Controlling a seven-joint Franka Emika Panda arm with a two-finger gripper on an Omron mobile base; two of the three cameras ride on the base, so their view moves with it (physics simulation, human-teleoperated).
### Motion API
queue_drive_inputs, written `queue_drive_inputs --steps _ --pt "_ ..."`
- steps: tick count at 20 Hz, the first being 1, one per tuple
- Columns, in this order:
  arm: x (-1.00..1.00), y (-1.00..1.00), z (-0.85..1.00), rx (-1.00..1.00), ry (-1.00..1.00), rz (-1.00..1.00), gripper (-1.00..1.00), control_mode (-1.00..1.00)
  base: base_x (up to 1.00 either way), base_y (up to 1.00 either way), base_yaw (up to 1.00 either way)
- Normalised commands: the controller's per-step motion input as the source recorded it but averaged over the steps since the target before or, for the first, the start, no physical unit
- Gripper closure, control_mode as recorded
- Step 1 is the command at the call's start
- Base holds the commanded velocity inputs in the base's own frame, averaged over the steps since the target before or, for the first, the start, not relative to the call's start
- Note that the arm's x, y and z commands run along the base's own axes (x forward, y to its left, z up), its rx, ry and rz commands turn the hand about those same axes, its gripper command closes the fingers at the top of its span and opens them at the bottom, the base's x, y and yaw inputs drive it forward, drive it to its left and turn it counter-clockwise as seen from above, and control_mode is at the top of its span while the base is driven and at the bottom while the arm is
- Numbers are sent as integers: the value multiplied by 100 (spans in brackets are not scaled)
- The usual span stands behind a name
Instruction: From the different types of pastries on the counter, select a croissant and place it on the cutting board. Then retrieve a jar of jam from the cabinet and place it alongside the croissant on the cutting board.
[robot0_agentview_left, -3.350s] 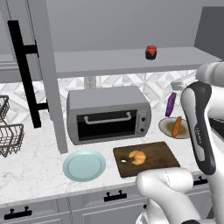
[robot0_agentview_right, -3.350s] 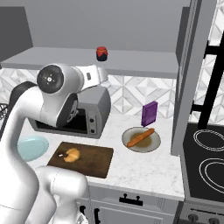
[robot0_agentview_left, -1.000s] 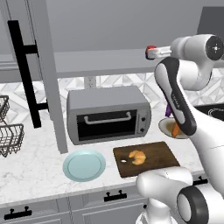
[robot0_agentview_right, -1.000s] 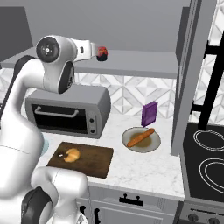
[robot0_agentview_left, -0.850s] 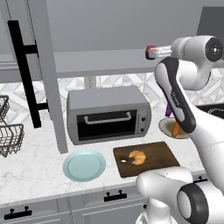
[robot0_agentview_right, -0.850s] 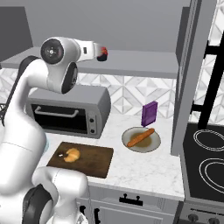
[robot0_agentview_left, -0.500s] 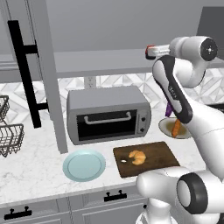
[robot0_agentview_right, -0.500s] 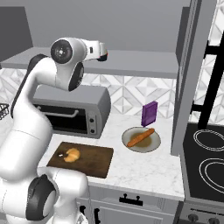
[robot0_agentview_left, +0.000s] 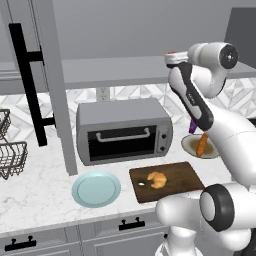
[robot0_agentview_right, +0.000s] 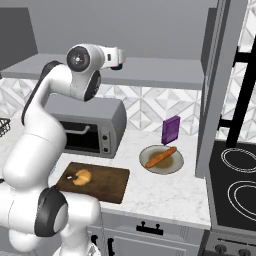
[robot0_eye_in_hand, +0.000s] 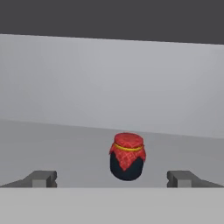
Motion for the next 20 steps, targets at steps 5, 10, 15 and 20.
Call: queue_drive_inputs --steps 5,10,15,20 --pt "19 -5 -4 0 0 0 -100 -100 0 0 0" --pt "24 -2 -2 0 0 0 -100 -100 0 0 0" --pt "26 -1 -8 0 0 0 -100 -100 0 0 0" --pt "26 -10 -14 1 0 0 -100 -100 0 0 0"
